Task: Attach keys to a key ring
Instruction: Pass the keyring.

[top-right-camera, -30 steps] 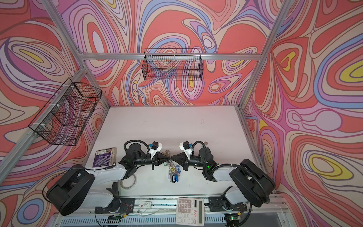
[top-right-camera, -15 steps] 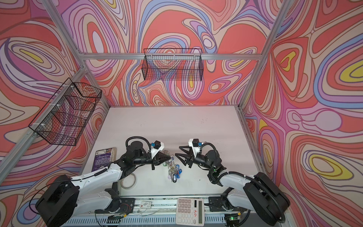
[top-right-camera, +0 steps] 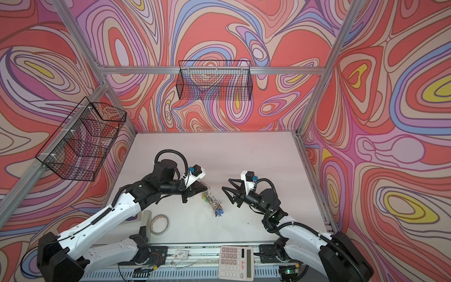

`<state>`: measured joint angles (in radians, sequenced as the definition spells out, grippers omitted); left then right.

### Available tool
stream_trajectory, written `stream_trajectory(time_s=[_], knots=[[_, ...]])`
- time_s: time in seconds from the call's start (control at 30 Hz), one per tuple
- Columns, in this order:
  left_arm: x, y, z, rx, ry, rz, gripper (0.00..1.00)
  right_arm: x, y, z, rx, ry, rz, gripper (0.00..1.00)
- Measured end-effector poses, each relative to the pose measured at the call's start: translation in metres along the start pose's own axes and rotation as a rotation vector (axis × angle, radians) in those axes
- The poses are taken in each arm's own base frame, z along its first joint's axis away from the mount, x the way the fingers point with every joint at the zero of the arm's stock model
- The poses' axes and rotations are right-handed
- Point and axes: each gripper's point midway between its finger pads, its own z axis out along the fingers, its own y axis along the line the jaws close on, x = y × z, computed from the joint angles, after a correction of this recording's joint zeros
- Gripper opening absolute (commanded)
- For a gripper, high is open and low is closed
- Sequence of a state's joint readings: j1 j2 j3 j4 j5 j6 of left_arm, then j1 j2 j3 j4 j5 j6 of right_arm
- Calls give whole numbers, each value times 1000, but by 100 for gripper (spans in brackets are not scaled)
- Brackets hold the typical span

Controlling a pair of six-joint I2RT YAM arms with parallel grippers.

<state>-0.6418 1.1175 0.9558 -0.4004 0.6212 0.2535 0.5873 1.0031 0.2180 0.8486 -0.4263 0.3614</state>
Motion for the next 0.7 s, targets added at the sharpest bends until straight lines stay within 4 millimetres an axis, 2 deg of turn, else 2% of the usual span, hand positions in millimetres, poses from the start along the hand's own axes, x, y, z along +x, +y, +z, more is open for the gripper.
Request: stream_trajectory(time_s=[0.13,0.2,0.27,0.5,0.7], knots=[[-10,-3,-9,10,47,25,0,5,-2,2,4,15,7,68],[-12,-3,-12,14,80,33,0,9,-4,4,1,25,12,79],[-12,-2,-12,16,115,38,0,12,-5,6,-6,30,17,98],[-1,4,-10,29,250,42,0,13,-8,10,-10,-4,42,98],[-3,3,-11,36,295,66,0,12,-19,12,36,-37,86,98]])
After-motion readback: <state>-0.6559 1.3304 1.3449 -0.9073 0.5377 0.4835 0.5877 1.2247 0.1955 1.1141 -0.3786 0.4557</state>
